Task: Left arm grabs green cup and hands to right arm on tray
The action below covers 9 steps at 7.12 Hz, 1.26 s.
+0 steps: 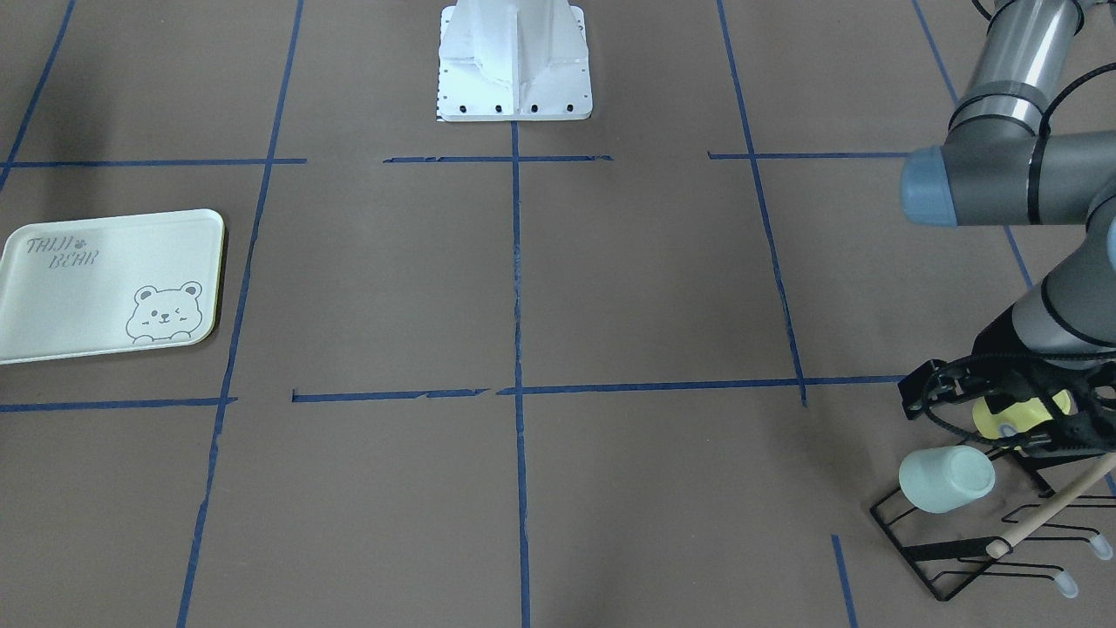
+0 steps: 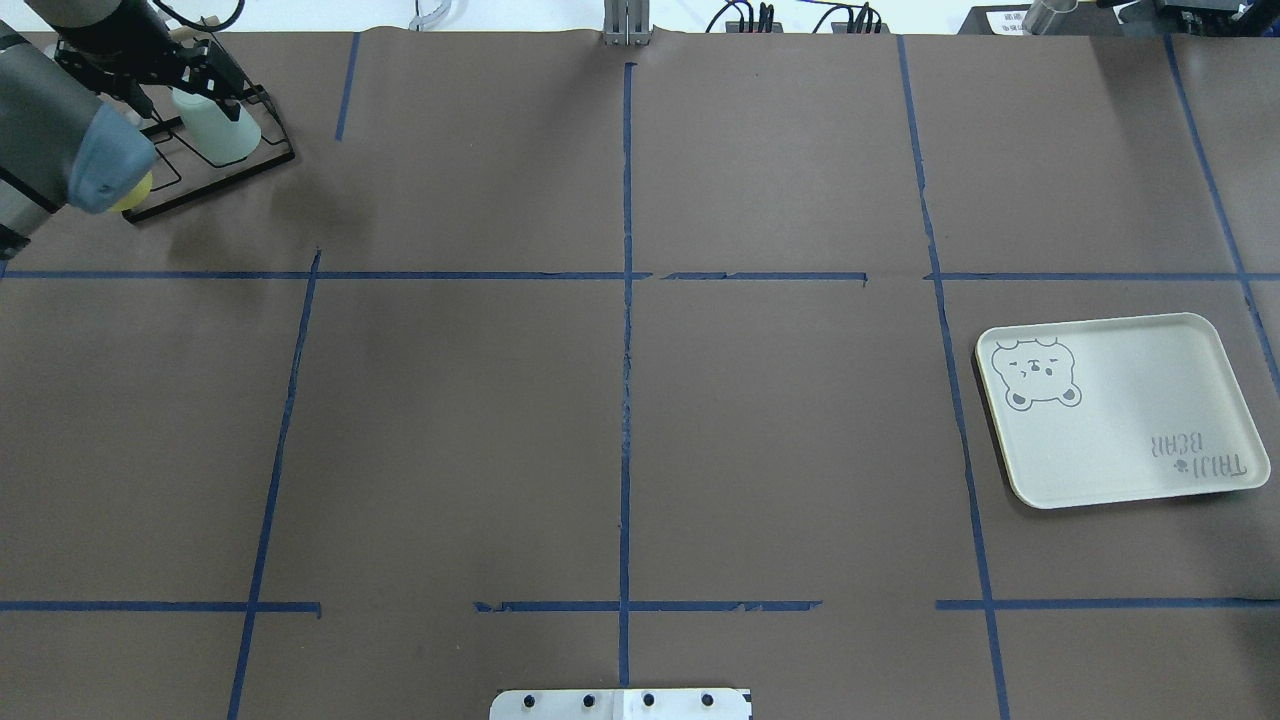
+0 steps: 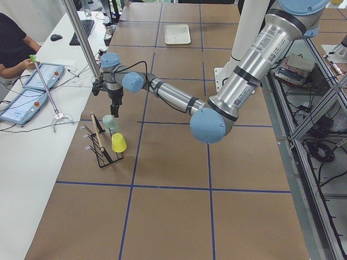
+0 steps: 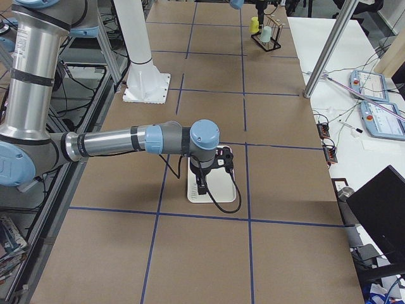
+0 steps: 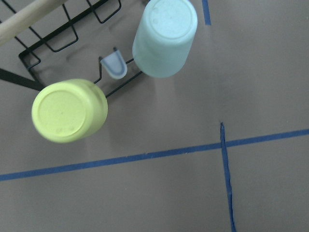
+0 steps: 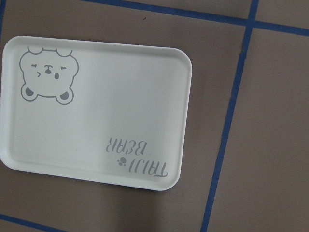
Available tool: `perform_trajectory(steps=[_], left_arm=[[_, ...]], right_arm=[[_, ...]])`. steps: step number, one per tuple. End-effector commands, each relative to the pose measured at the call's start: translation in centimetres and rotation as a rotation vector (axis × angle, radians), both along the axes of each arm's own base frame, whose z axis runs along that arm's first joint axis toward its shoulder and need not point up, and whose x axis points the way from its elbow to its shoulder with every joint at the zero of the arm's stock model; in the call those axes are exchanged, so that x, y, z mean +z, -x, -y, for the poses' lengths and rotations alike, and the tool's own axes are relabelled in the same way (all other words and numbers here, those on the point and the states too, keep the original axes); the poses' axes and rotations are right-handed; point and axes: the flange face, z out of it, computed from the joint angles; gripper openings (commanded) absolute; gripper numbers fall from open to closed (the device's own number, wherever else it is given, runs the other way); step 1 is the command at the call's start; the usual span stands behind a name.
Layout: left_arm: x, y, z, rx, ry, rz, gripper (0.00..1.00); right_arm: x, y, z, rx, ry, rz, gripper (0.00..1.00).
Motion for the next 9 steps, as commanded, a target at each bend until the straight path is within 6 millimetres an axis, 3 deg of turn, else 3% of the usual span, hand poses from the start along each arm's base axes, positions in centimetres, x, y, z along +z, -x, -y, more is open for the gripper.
perform_trajectory(steps=[1,9], left_arm=[[1.2,-1.5,2.5,-0.044,-0.016,0.038,1.0],[3.5,-1.4,3.6,-0.107,-0.025,0.059,1.0]], right_arm=[[0.7,0.0,-0.6,0.0,0.019,0.0,1.0],[0.8,0.0,-0.8,0.002,0.026,0.002,1.0]])
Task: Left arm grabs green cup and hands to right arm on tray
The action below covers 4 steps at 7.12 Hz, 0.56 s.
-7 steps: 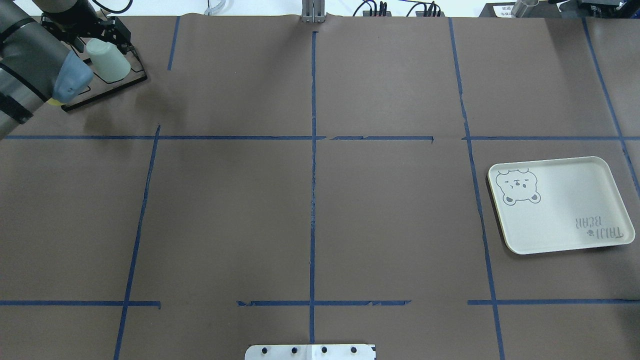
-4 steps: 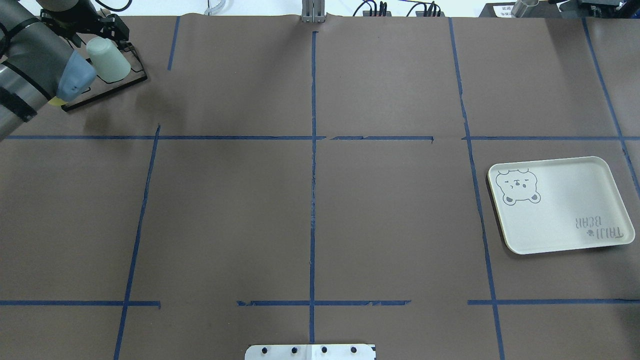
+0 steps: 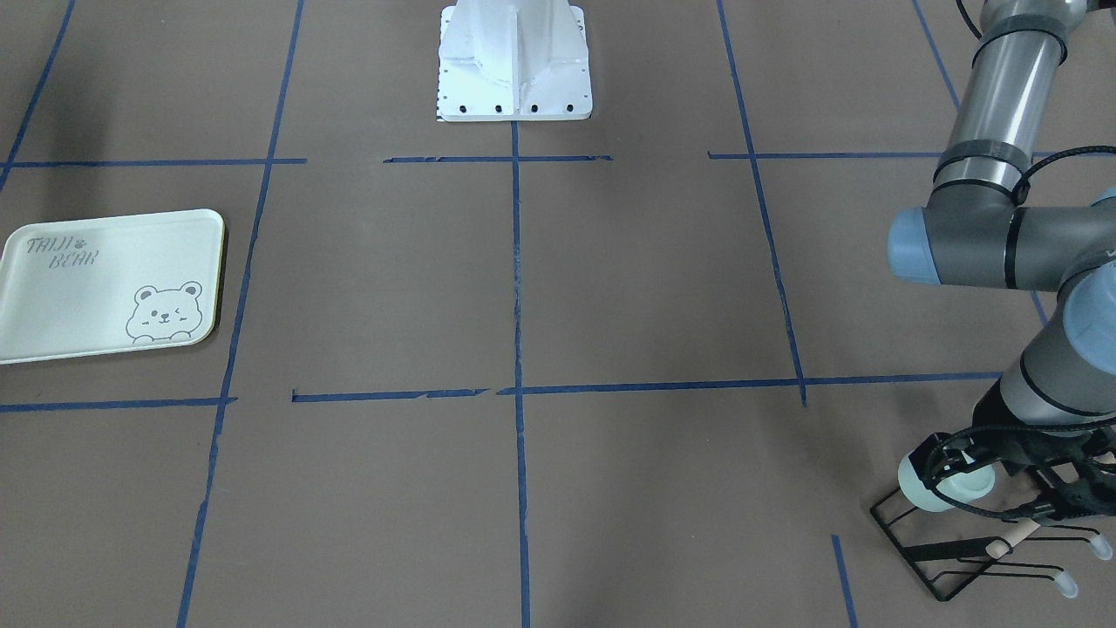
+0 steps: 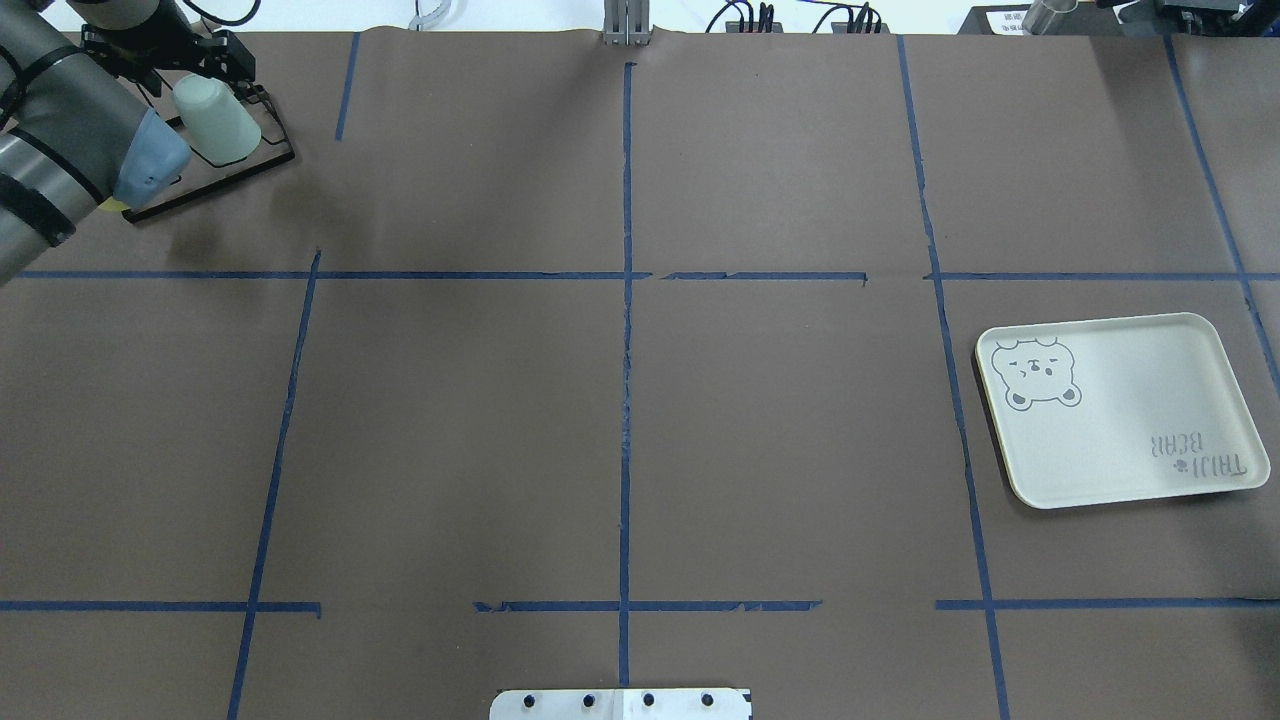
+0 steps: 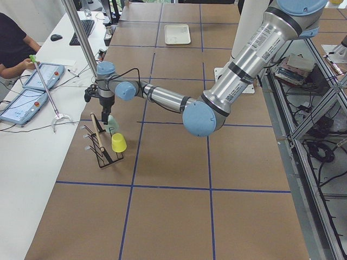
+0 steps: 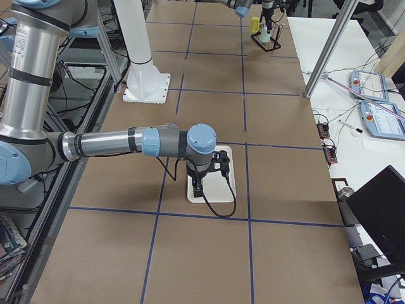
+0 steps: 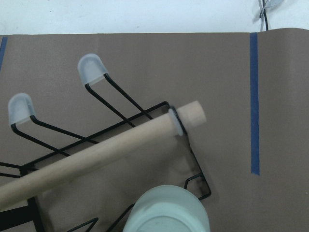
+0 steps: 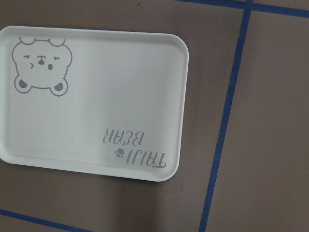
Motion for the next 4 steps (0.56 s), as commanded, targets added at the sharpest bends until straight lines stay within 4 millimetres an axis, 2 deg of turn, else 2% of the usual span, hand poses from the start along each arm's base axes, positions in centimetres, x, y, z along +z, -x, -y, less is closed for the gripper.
perform_trajectory(steps=[1,4], left_arm=[[1.0,-0.2,0.13,-0.001,0.002,-0.002,1.0],[1.62,-0.28,0.2,0.003,-0.002,-0.008,0.99]], right_arm=[[-0.03,0.01,0.02,0.001,0.0,0.001,1.0],[-0.04,0.01,0.03,0.001,-0.001,0.001,1.0]])
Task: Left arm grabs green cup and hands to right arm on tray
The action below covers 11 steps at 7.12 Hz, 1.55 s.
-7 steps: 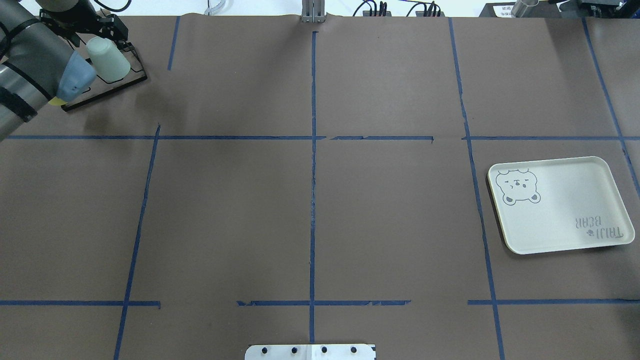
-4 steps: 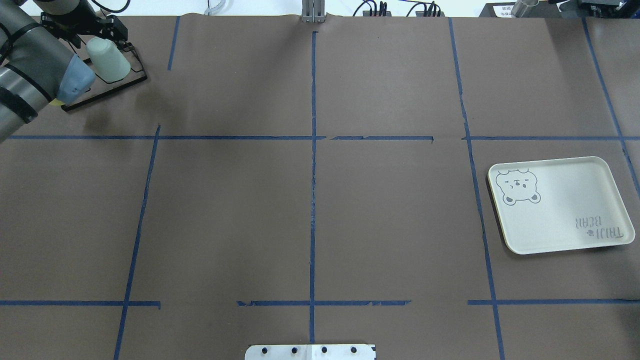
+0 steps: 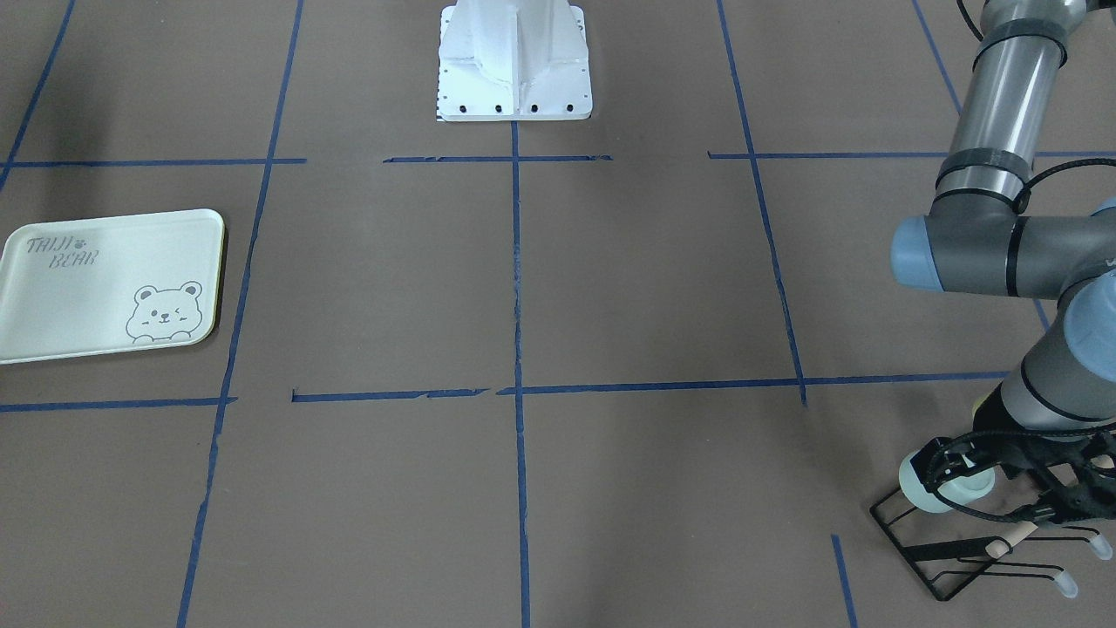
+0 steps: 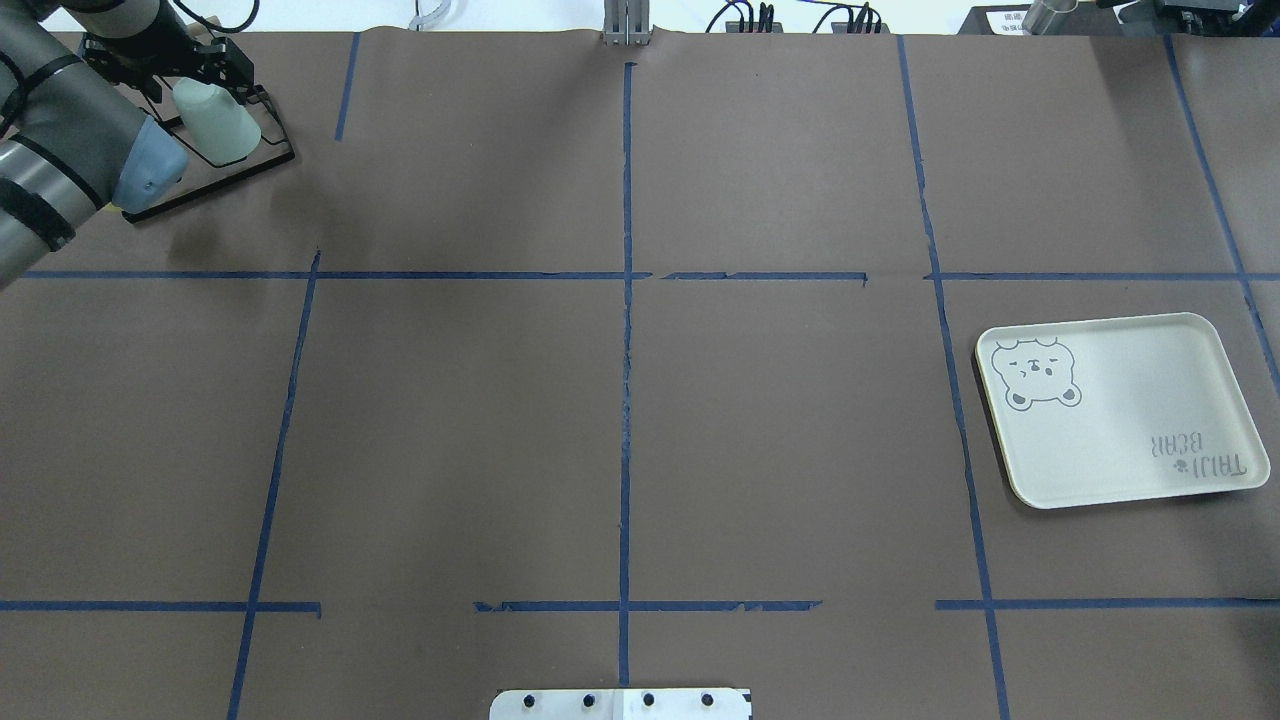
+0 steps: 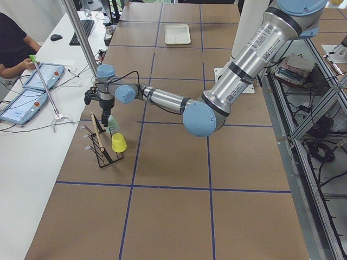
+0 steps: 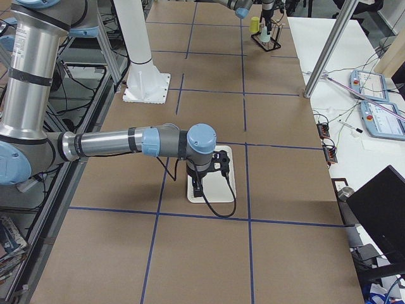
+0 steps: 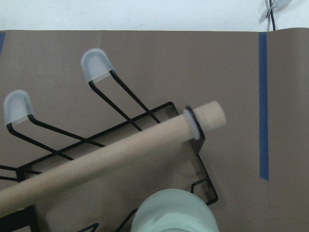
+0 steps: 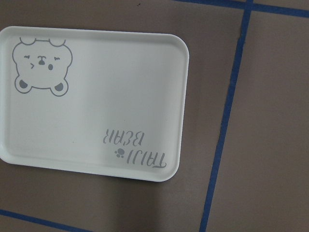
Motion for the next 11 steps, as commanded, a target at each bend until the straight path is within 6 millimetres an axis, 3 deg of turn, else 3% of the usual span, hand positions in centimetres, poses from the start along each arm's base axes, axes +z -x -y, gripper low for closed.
perform_trajectory(steps=[1,6,7,8,9,11], left_arm=[[0.0,0.0,0.0,-0.002,0.0,-0.004,0.95],[0.2,-0.7,-0.3,0.004,0.004,-0.003,0.83],[0.0,-0.7,-0.3,0.006,0.0,-0.006,0.56],[-0.2,-0.5,-0.5,0.011,-0.011,-0.009,0.2],[-0.6,0.6,-1.2,0.031,-0.004,-0.057,0.08],[-2.8,7.2,-3.9,0.018,-0.027,-0.179,0.07]], right_arm=[[0.0,0.0,0.0,0.0,-0.002,0.0,1.0],[-0.2,0.0,0.0,0.0,-0.006,0.001,1.0],[-0.2,0.0,0.0,0.0,-0.006,0.005,1.0],[-0.2,0.0,0.0,0.0,-0.006,0.007,1.0],[-0.2,0.0,0.0,0.0,-0.004,0.007,1.0],[-0.1,0.5,0.1,-0.009,-0.002,0.006,1.0]])
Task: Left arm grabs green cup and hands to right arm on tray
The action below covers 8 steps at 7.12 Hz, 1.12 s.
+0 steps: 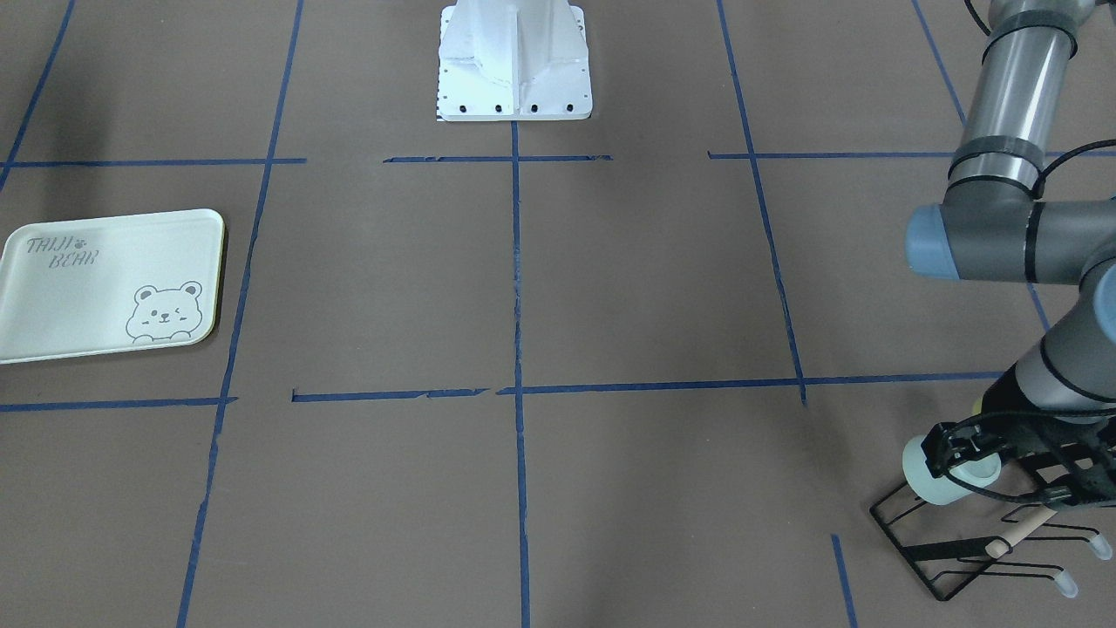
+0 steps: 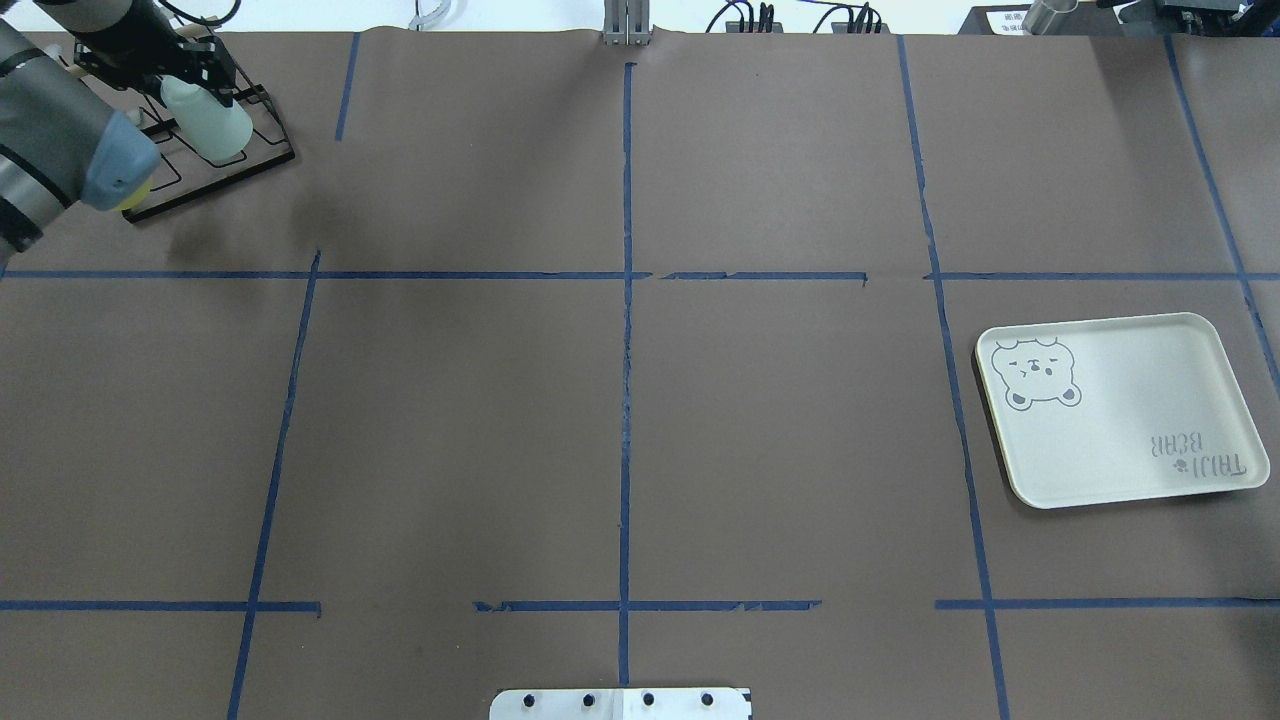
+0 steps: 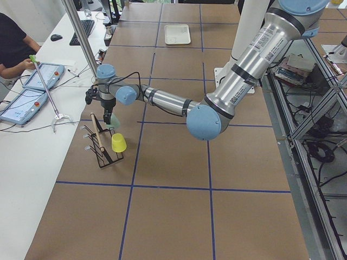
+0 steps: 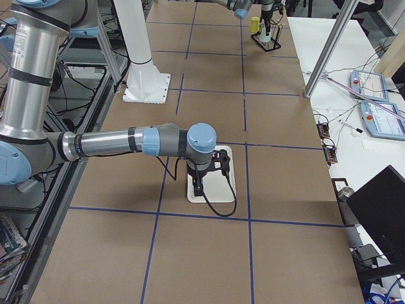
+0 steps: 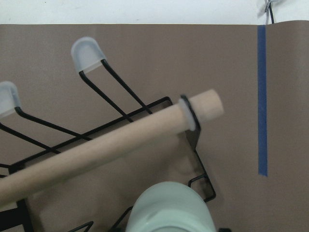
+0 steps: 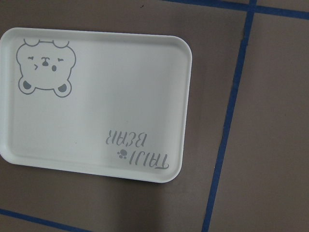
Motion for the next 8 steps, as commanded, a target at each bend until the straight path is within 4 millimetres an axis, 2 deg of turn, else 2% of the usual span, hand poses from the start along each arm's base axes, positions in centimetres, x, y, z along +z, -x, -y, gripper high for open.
perform_trajectory(steps=[1,2,3,5,6,7,8], left_arm=[[-2.4,6.1,-4.6,-0.025,-0.064,-0.082,0.07],[-4.1,8.5,-6.7,-0.05,-0.094,-0.088,0.07],[-5.6,9.9,-7.7,-0.07,-0.117,-0.099,0.08],[-7.7,9.7,-8.3,-0.109,-0.088,-0.157,0.08],[-9.3,7.8,-9.2,-0.151,-0.007,-0.242,0.08],[-11.6,4.1,-11.1,-0.144,0.023,-0.329,0.08],[-13.7,1.0,-13.0,-0.17,0.089,-0.417,0.08]], right_arm=[[-0.1,0.4,0.3,-0.011,-0.004,0.001,1.0],[0.3,0.7,0.3,-0.02,0.003,-0.003,1.0],[0.4,1.0,0.4,-0.026,0.005,-0.002,1.0],[-0.3,2.0,0.6,-0.038,0.005,0.035,1.0],[-1.6,4.9,1.2,-0.08,0.014,0.121,1.0],[-2.8,6.0,2.2,-0.056,0.036,0.141,0.99],[-3.4,6.7,2.5,-0.071,-0.028,0.156,0.99]])
